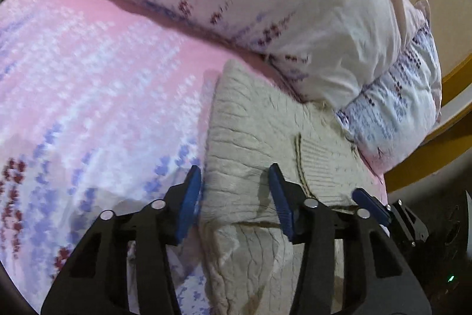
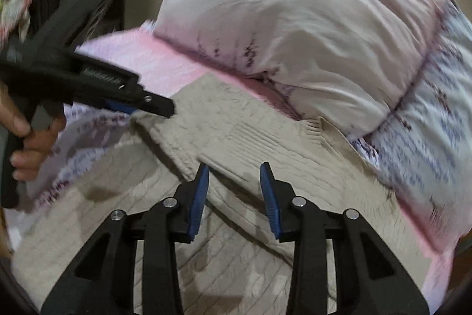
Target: Fold small clothes
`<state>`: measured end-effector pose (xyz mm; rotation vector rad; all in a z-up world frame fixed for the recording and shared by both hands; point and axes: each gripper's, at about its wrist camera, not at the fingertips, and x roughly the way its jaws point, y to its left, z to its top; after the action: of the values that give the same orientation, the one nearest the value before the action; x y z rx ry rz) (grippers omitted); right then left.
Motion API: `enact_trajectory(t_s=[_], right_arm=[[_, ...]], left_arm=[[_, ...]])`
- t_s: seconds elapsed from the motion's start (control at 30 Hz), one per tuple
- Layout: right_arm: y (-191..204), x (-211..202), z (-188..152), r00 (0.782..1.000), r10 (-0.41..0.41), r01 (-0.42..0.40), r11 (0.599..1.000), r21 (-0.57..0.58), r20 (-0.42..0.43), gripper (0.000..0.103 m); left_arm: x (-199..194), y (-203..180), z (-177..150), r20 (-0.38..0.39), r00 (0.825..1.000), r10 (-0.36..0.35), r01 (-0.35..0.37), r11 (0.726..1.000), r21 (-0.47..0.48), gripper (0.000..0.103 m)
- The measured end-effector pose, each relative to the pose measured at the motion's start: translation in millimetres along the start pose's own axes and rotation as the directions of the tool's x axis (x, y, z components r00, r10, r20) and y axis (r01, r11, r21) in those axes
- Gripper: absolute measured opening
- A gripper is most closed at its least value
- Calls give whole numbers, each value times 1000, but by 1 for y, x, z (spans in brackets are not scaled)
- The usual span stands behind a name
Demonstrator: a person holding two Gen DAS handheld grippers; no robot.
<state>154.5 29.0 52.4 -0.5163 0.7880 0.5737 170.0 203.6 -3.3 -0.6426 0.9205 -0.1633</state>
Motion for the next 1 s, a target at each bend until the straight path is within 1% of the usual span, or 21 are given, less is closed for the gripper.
enact_trajectory(t_s=[0.17,0.27,0.3,0.33,0.37,0.47,0.53,0.57,0.6,0.63,0.7,0.8,0.87,0.97,1.0], right_arm=[[7,9,-4,999,1,-3,999,-45,-40,35],[6,17,-6,998,-39,36,998,-46,-50,34],[4,20,-5,997,-49,47,998,-39,-56,22],[2,23,-5,997,-55,54,998,-18,-55,13],[-2,23,-5,997,-58,58,998,3,-52,7],[-21,12,-4,999,-39,38,990,133,5,6],[-43,-3,-6,997,-60,44,968,246,56,6],[-56,-12,-9,994,-70,42,951,308,80,6],[-75,-24,-15,990,-88,38,917,398,108,6],[-88,-31,-21,987,-101,34,891,453,124,6],[-123,-52,-42,977,-150,29,802,597,154,6],[-157,-68,-77,970,-190,22,693,720,153,6],[-174,-69,-107,976,-180,21,626,780,118,6],[-185,-56,-141,992,-112,9,548,837,63,6],[-187,-53,-149,994,-89,-1,526,850,56,6]], left_arm=[[5,-6,-1,0,1000,1,-1,1000,31,41],[6,-6,-2,5,1000,6,-7,999,42,36],[6,-6,-2,7,1000,9,-9,999,44,35],[7,-6,-2,8,1000,13,-13,999,47,33],[7,-6,-2,8,1000,17,-17,999,47,30],[6,-3,-1,9,1000,16,-16,999,40,27],[6,-3,-1,11,1000,14,-15,999,39,27],[7,-4,-2,12,1000,15,-16,999,41,27],[6,-2,-2,12,1000,15,-16,999,42,27],[5,-2,-2,12,1000,16,-16,999,42,27],[5,-1,-3,14,1000,16,-16,999,43,27],[5,-1,-3,14,1000,15,-16,999,45,27],[5,-1,-3,14,1000,16,-16,999,45,27],[5,-1,-3,12,1000,21,-22,999,49,27],[5,-2,-3,11,1000,22,-23,999,49,27]])
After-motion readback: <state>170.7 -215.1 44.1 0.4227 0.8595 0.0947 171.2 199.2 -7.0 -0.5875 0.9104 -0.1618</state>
